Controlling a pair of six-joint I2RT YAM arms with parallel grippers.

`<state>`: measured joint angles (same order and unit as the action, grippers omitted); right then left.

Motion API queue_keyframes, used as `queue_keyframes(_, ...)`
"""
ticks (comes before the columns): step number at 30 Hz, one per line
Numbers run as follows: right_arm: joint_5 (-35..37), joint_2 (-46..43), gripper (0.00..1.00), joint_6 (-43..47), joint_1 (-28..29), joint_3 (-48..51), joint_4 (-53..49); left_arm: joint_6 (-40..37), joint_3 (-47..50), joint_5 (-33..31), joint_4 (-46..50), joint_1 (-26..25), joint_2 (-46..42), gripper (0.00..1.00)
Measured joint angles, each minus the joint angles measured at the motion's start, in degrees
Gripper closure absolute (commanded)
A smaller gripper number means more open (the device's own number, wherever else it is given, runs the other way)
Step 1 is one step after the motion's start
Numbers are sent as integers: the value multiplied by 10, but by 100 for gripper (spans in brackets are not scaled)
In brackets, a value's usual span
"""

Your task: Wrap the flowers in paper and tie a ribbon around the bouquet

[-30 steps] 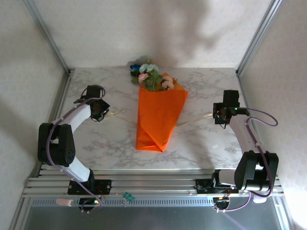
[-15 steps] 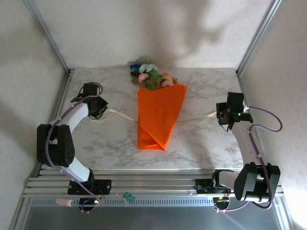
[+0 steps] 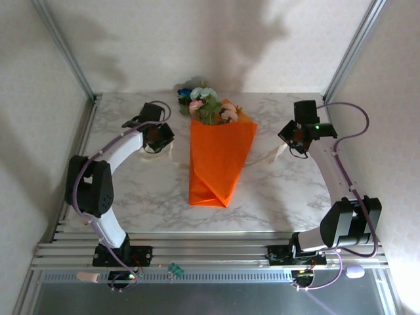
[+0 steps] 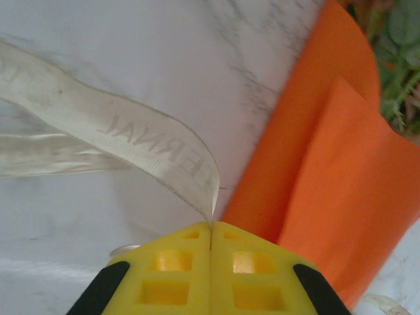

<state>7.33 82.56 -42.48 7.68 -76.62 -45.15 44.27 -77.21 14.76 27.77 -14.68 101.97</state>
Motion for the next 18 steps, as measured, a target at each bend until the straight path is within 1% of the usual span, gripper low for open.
queue_keyframes(4,68,40,100,47,5,-55,-43,-4,-31,-10,4,-37,27,100)
queue_keyframes(8,119,44,100,84,25,-74,-59,-3,-28,-12,10,-59,35,100)
queue_keyframes(13,159,28,100,104,63,-73,-79,-3,-19,-15,9,-67,42,100)
queue_keyframes(18,183,-36,100,101,93,-32,-98,-4,-16,-18,10,-67,51,100)
